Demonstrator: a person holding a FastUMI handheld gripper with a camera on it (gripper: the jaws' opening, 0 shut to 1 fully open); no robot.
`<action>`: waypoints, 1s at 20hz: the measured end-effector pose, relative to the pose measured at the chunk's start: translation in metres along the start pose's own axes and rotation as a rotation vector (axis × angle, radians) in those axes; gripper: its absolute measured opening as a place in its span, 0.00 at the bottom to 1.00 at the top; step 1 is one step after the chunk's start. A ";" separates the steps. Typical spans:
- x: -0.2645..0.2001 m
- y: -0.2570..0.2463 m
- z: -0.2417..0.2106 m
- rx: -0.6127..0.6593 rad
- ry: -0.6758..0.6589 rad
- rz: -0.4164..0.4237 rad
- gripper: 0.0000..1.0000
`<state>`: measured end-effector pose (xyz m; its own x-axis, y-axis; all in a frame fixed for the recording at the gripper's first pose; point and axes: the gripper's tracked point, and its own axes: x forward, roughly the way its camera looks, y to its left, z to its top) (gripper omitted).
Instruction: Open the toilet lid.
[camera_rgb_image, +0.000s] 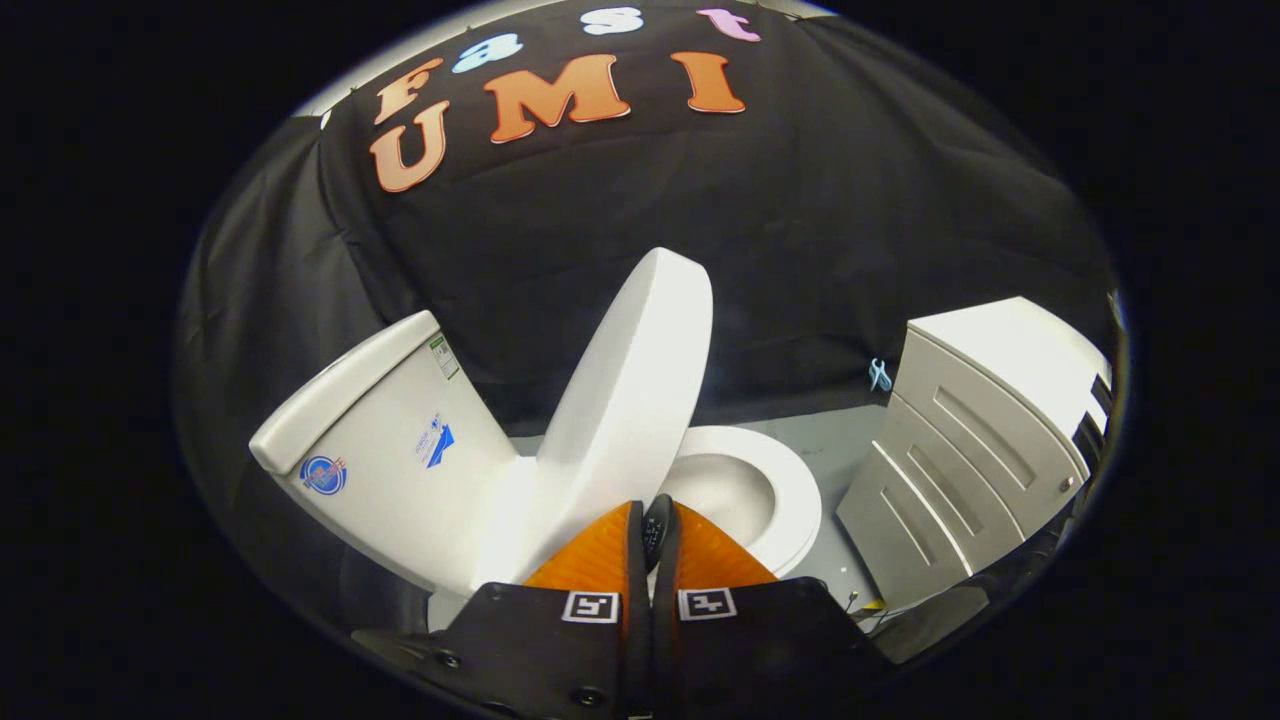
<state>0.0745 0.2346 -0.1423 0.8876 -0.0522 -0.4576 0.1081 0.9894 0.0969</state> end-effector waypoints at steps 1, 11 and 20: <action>-0.001 0.005 0.003 -0.023 -0.010 -0.009 0.08; -0.015 0.064 0.027 -0.243 -0.112 -0.032 0.08; -0.024 0.116 0.035 -0.377 -0.189 -0.033 0.08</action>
<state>0.0814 0.3463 -0.0886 0.9567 -0.0740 -0.2813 -0.0022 0.9652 -0.2614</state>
